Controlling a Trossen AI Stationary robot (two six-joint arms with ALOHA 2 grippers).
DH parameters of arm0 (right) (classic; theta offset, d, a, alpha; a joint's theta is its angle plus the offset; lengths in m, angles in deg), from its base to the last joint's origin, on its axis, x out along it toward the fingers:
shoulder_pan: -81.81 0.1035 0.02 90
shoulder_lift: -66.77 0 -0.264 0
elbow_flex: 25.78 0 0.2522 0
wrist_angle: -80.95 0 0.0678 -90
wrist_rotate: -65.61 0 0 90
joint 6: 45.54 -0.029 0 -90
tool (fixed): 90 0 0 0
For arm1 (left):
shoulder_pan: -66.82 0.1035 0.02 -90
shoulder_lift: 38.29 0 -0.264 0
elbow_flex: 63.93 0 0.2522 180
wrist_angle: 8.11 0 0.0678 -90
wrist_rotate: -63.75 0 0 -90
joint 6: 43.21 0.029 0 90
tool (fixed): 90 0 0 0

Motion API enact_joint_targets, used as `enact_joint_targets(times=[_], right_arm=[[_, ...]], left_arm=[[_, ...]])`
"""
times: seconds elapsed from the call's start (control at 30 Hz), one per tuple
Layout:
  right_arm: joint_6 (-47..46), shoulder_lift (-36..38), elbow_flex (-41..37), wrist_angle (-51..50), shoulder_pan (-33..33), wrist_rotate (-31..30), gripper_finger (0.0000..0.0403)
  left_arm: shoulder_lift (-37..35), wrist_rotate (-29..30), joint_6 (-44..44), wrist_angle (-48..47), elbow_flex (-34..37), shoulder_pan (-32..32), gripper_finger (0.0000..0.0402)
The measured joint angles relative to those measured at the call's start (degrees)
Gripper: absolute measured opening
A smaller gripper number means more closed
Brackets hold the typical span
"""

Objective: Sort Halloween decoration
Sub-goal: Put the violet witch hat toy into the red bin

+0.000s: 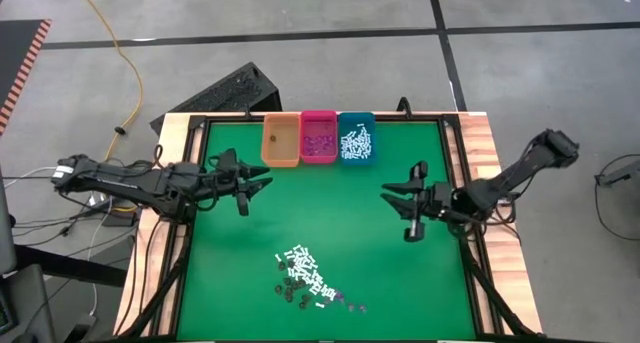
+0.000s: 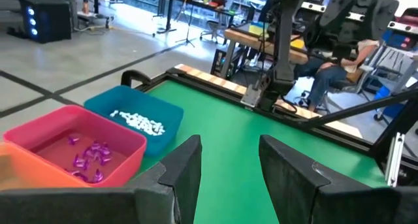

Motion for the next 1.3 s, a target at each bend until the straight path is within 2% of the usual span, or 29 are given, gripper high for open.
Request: enact_joint_targets(times=[0.17,0.47,0.57,0.77,0.9,1.03,1.3], right_arm=[[0.03,3.28,0.0,-4.19,3.02,-0.33,0.0122],[-2.07,6.17,0.0,-14.3,5.43,-10.91,0.0122],[-9.55,6.03,0.0,-21.66,5.43,-11.83,0.0122],[-33.1,1.76,0.0,-37.54,5.17,-11.7,0.0122],[-38.15,-4.27,0.0,-41.44,5.12,-6.06,0.0129],[-41.61,-12.51,1.17,-40.3,4.01,-2.62,0.0151],[-45.54,-29.76,9.92,-39.7,4.49,14.42,0.021]], left_arm=[[-4.24,0.4,-0.2,-4.1,0.0,0.13,0.0144],[-9.49,2.38,0.05,-6.8,0.0,0.12,0.0144],[-9.25,3.72,0.29,-7.0,0.0,0.11,0.0144],[-8.54,4.02,-0.66,-8.05,0.0,0.11,0.0144],[-8.17,4.09,-2.82,-10.59,0.0,0.11,0.0144],[-7.52,4.36,-4.22,-12.44,0.02,0.11,0.0144],[-6.87,4.14,-4.99,-13.91,0.02,0.09,0.0144]])
